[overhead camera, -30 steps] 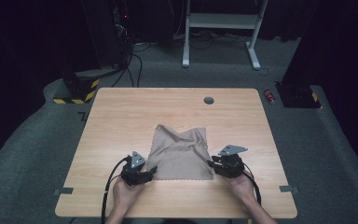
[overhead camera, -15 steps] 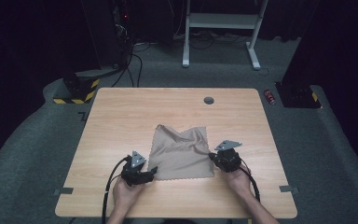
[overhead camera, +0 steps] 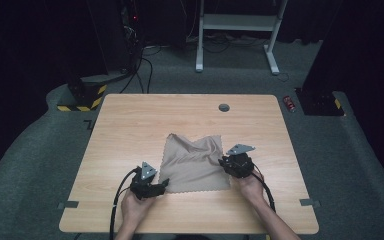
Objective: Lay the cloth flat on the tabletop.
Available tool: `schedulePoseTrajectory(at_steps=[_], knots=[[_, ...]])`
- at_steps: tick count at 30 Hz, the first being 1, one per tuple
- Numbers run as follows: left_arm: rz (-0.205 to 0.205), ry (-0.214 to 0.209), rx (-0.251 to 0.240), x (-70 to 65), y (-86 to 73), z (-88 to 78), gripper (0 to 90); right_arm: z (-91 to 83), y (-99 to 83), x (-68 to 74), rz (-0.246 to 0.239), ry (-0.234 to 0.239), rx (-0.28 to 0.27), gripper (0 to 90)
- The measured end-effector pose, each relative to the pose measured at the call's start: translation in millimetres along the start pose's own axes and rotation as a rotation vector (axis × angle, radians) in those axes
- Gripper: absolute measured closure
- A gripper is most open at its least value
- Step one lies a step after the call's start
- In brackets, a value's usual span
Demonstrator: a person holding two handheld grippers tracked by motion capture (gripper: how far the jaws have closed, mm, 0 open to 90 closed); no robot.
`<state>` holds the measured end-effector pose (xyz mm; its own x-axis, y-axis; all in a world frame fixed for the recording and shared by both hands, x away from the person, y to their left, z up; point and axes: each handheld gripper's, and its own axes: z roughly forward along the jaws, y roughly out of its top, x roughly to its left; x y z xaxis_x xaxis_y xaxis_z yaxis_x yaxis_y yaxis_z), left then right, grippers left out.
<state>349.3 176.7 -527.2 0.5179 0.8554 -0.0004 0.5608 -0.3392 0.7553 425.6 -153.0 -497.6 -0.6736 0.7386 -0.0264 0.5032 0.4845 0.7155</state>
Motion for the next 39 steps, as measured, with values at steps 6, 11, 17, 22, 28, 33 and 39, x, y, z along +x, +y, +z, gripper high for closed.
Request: schedulePoseTrajectory(at_steps=[6, 11, 17, 22, 28, 33, 39], knots=[[0.004, -0.010, 0.001, 2.5, -0.2, -0.4, 31.8, 21.0, -1.2, -8.1, -0.006, -0.027, 0.053, 79.3], [0.001, -0.010, 0.001, 2.5, 0.6, 0.6, 32.0, 21.5, -2.3, -22.1, 0.020, -0.064, 0.051, 80.2], [-0.052, -0.003, 0.005, 10.6, 11.4, 6.1, 40.6, 17.0, 4.0, -23.2, 0.026, -0.035, -0.003, 78.3], [-0.040, 0.006, 0.003, 13.6, 44.3, 22.6, 42.9, 29.2, 0.6, -20.7, 0.038, -0.002, 0.016, 75.0], [-0.044, 0.043, 0.050, 20.7, 78.4, 56.0, 44.4, 28.3, 1.1, -16.6, 0.009, -0.004, 0.027, 73.8], [-0.077, 0.035, 0.090, 24.1, 85.3, 77.4, 56.4, 27.5, 1.8, -13.0, -0.020, -0.007, 0.038, 80.2], [-0.041, 0.042, 0.129, 26.8, 84.2, 72.6, 87.8, 24.2, 2.0, -10.7, -0.042, 0.002, 0.064, 87.9]])
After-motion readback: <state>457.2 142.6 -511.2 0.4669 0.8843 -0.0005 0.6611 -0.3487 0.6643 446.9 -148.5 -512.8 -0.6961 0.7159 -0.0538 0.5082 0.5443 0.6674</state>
